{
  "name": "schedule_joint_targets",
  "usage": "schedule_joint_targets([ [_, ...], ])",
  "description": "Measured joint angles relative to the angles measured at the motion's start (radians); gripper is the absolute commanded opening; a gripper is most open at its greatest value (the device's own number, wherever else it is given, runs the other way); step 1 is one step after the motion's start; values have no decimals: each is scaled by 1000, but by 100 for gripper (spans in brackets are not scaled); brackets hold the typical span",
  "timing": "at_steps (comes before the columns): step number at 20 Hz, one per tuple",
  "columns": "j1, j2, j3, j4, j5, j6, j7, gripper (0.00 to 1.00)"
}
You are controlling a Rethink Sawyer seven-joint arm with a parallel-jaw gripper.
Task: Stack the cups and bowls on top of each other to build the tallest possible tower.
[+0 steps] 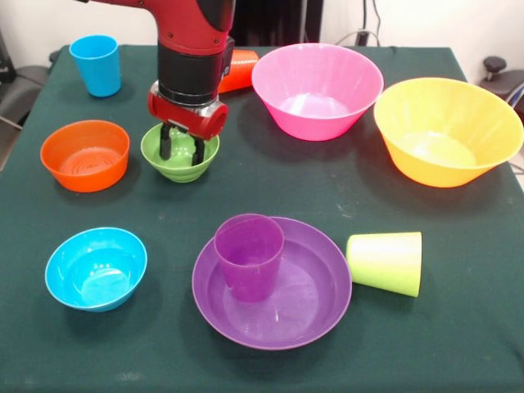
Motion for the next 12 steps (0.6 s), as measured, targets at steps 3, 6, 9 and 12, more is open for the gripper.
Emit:
schedule_joint_targets([
  [3, -4, -2, 2, 0, 0, 2, 0, 100],
  [6, -15, -15, 10, 5, 0, 15, 0, 100],
  [9, -25, -37, 18, 16, 0, 37, 0, 100],
  [12, -28, -57, 22, 23, 3, 56, 0, 100],
])
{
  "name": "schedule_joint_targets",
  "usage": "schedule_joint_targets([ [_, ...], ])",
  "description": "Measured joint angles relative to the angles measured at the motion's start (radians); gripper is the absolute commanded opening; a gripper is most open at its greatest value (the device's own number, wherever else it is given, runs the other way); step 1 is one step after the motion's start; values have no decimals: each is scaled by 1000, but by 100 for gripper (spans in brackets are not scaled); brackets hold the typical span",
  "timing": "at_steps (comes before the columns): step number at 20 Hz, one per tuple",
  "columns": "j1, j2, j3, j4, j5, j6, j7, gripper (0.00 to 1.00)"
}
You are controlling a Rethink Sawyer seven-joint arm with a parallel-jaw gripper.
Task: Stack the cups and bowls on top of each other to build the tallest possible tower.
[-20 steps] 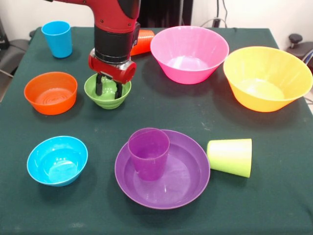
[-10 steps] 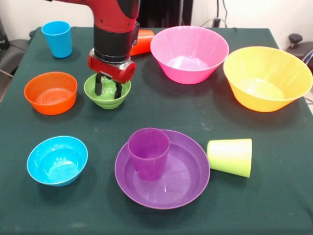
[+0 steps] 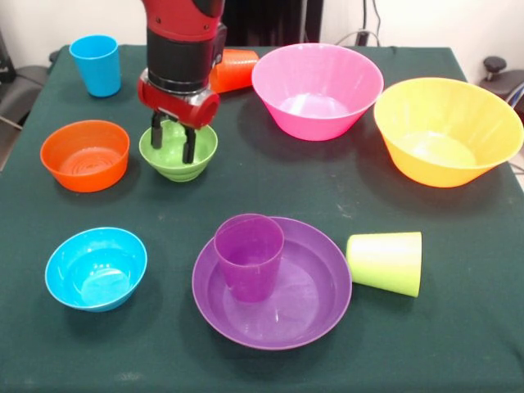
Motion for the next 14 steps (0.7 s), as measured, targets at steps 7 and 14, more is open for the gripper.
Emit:
schedule_joint_targets([
  [7, 0, -49, 17, 13, 9, 62, 0, 100],
  [14, 5, -59, 32, 14, 21, 64, 0, 100],
])
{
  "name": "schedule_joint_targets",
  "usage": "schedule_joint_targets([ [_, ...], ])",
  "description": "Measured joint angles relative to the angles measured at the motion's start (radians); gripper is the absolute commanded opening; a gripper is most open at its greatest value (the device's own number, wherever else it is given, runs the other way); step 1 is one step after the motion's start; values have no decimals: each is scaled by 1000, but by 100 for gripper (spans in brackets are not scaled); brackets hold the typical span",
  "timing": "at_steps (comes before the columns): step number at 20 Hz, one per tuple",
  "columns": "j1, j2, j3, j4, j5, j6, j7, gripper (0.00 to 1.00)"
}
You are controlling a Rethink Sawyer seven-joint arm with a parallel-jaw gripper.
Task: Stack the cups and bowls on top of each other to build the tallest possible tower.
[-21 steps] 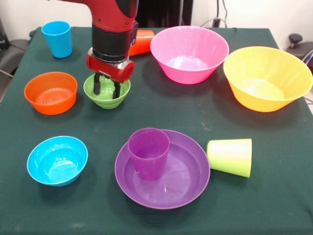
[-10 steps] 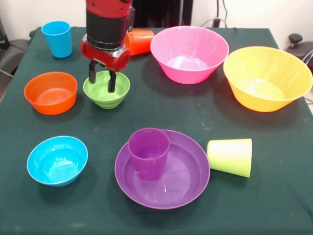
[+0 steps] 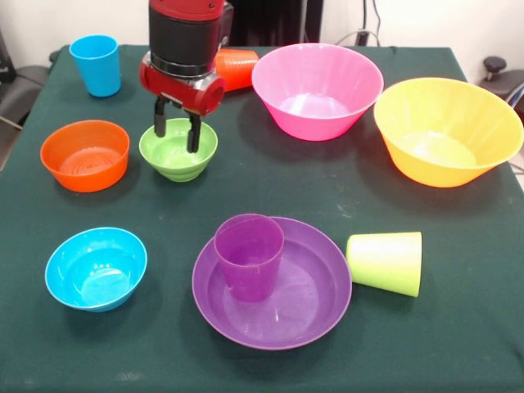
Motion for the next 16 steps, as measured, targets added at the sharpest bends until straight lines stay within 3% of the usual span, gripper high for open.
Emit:
schedule_joint_targets([
  [16, 60, 48, 1, -2, 2, 0, 0, 100],
])
